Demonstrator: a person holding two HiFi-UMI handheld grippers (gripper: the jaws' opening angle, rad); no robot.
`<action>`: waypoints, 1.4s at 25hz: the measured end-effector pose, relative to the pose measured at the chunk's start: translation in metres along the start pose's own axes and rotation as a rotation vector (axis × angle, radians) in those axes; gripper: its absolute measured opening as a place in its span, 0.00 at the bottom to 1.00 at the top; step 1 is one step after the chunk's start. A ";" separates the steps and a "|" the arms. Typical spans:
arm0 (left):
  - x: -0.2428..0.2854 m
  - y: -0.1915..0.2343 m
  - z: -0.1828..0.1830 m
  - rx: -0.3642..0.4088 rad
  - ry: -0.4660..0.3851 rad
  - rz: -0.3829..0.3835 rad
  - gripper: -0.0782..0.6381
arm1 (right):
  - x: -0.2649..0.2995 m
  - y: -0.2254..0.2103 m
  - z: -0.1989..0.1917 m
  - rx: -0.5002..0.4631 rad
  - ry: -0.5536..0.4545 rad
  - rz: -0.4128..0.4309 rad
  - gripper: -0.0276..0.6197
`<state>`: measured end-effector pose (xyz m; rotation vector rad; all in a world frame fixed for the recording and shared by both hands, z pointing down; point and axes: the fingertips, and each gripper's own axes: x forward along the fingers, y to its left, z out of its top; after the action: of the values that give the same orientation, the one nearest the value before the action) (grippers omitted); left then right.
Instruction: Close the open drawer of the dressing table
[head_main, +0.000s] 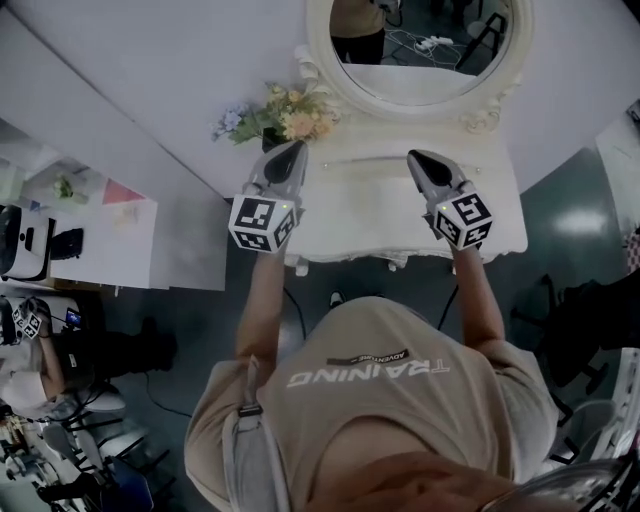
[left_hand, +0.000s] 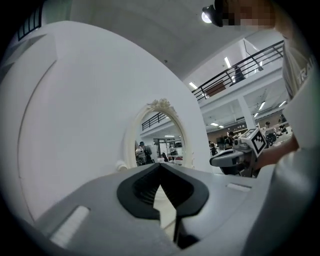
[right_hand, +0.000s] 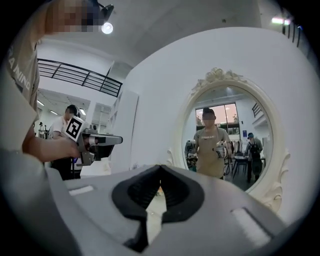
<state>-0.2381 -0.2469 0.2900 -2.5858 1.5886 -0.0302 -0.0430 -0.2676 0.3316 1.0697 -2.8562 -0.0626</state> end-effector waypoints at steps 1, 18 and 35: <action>0.000 0.002 0.011 0.013 -0.024 0.007 0.12 | 0.001 0.001 0.009 -0.011 -0.017 -0.008 0.04; 0.011 -0.017 -0.011 0.032 -0.077 0.038 0.12 | -0.011 -0.016 0.013 -0.032 -0.102 -0.198 0.04; 0.030 0.000 -0.037 -0.020 -0.054 0.032 0.12 | 0.007 -0.012 -0.013 -0.049 -0.036 -0.143 0.04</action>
<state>-0.2269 -0.2769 0.3255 -2.5528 1.6188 0.0577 -0.0386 -0.2814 0.3446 1.2744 -2.7892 -0.1622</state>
